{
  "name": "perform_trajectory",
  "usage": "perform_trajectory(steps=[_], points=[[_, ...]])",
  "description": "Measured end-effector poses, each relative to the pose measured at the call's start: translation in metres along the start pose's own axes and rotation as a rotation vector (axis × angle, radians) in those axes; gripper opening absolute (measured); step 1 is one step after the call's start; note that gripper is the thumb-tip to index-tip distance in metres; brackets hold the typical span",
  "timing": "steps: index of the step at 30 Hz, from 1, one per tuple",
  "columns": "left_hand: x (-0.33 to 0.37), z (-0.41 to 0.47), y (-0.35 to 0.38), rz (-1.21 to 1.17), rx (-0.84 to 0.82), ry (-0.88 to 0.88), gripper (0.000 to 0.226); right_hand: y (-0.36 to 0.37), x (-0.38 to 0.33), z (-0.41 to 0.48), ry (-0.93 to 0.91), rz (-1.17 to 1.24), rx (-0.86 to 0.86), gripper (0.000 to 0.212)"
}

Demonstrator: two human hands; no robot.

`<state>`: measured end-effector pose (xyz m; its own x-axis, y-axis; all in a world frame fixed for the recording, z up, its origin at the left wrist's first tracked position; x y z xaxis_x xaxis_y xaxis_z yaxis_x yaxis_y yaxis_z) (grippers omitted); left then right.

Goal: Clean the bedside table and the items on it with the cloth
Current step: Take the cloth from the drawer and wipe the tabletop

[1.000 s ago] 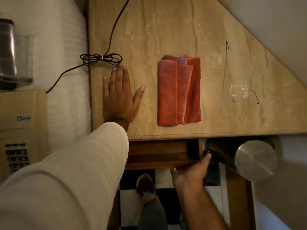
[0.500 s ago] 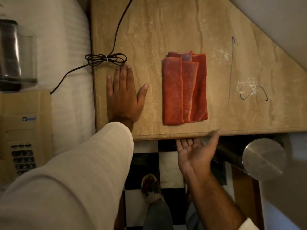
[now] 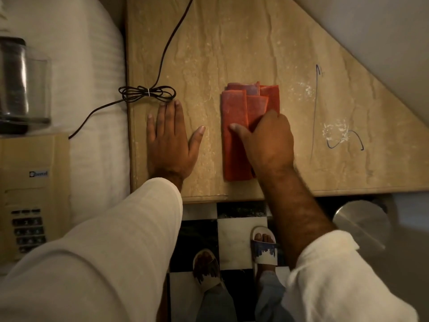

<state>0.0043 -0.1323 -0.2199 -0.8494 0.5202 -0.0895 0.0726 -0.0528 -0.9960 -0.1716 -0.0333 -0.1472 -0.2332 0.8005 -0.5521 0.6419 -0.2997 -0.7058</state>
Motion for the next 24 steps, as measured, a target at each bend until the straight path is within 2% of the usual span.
perform_trajectory(steps=[3, 6, 7, 9, 12, 15, 16, 18, 20, 22, 24], points=[[0.0, 0.0, -0.001, -0.015, -0.003, 0.0, 0.086, -0.005, -0.004, 0.013, 0.022, 0.136, 0.054, 0.06], [-0.001, -0.001, -0.001, -0.014, -0.011, 0.0, 0.087, -0.01, -0.004, 0.018, -0.015, 0.218, 0.037, 0.02], [-0.001, -0.001, -0.001, -0.009, -0.018, -0.001, 0.087, -0.015, -0.003, 0.017, -0.028, 0.26, 0.043, 0.014], [0.0, -0.001, -0.001, -0.006, -0.028, -0.001, 0.087, -0.03, 0.004, 0.019, -0.05, 0.31, 0.089, 0.025], [-0.001, 0.0, -0.001, -0.024, -0.033, -0.005, 0.086, -0.044, 0.021, 0.025, -0.029, 0.244, 0.123, 0.013], [-0.001, 0.0, -0.001, -0.026, -0.037, -0.004, 0.085, -0.035, 0.038, 0.026, -0.029, 0.068, 0.074, 0.037], [-0.001, 0.0, -0.002, -0.023, -0.04, -0.003, 0.086, -0.033, 0.038, 0.021, -0.056, 0.023, 0.106, 0.048], [-0.001, 0.001, -0.002, -0.027, -0.04, -0.004, 0.085, -0.031, 0.025, 0.009, -0.227, -0.059, 0.284, 0.065], [-0.001, 0.001, -0.002, -0.022, -0.037, -0.004, 0.085, -0.016, 0.006, -0.002, -0.448, -0.135, 0.346, 0.066], [-0.002, 0.0, -0.001, -0.013, -0.039, 0.005, 0.085, 0.015, 0.0, -0.007, -0.526, -0.274, 0.172, 0.07], [-0.002, -0.001, 0.0, -0.021, -0.035, 0.012, 0.084, 0.039, 0.009, -0.005, -0.468, -0.428, -0.01, 0.081]])
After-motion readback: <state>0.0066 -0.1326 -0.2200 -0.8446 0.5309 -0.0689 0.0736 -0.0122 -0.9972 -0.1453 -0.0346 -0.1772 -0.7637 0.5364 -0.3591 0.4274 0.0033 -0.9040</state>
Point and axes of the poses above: each hand's wrist, its own z-axis towards the middle knuckle, its own y-axis out of the palm, x = y × z, the point moved 4 cm from there along z, towards the middle knuckle, and after that the axes turned 10 degrees about z, right-handed, at the moved point
